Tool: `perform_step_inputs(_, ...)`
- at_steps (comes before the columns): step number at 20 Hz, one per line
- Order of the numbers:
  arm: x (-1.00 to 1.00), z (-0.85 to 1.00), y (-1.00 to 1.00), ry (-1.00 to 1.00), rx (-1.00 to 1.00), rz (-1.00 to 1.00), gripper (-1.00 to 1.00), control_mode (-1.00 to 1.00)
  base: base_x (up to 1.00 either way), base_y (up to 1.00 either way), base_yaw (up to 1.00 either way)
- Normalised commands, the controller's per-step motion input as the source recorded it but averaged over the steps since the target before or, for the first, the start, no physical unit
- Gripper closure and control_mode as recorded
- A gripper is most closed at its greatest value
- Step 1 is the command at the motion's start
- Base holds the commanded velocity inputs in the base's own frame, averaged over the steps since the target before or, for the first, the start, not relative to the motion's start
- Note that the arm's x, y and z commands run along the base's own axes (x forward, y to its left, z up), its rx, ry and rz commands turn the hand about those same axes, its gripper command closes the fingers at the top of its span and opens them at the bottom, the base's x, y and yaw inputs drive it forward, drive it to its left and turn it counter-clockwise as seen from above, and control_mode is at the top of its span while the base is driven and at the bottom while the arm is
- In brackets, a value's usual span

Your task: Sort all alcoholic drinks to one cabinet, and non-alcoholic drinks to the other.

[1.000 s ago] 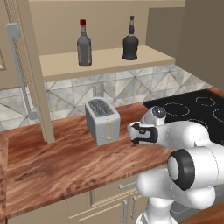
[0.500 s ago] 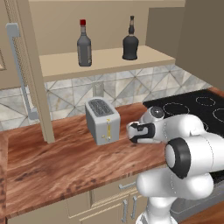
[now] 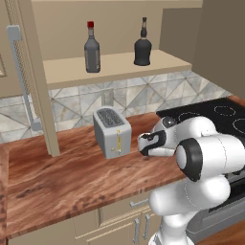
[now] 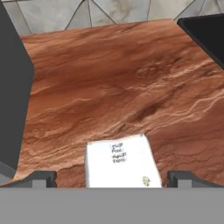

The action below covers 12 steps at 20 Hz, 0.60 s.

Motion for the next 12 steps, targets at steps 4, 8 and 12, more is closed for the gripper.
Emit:
perform_step_inputs(4, 0.13, -0.12, -0.03, 0.0, 0.0, -0.02, -1.0, -1.0, 0.0, 0.0, 0.0)
perform_step_inputs(8, 0.14, -0.16, -0.02, 0.01, 0.0, -0.01, -1.0, -1.0, 0.0, 0.0, 0.0)
perform_step_inputs(12, 0.18, -0.2, 0.0, 0.03, 0.0, 0.0, -1.0, -1.0, 0.0, 0.0, 0.0)
